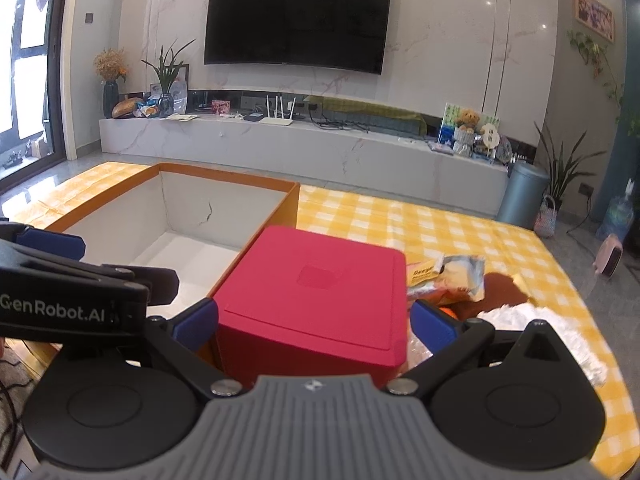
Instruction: Organize soft objects
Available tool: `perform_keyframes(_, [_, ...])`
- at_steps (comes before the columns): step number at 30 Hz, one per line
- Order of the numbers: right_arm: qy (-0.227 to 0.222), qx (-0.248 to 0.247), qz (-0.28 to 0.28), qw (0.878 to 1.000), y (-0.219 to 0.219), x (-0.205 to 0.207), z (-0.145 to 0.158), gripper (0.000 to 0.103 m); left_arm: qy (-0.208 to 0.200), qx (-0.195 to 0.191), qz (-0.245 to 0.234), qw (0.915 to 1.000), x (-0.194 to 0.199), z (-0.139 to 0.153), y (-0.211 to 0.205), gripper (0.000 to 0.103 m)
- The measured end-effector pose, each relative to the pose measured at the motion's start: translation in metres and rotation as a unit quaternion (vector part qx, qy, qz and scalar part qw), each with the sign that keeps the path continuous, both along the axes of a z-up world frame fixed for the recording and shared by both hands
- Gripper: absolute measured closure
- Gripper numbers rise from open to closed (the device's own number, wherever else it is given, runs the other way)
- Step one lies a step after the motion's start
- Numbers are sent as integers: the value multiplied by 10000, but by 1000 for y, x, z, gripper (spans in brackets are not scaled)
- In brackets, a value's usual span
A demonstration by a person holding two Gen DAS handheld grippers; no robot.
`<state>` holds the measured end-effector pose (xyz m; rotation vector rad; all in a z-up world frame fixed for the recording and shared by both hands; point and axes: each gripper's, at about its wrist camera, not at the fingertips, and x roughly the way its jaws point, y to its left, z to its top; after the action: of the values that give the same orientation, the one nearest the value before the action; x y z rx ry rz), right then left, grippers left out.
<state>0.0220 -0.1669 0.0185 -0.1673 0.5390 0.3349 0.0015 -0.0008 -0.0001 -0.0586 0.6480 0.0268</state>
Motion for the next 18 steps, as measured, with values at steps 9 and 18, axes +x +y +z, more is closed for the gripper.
perform_keyframes(9, [-81,-24,-42,10000,-4,-3,7,3,-151,248,65,9996,-5,7,-9,0])
perform_keyframes(18, [-238,-19,-125,9996,-10,-7,20,3,-395,173,-79,9990,-11,22,-16,0])
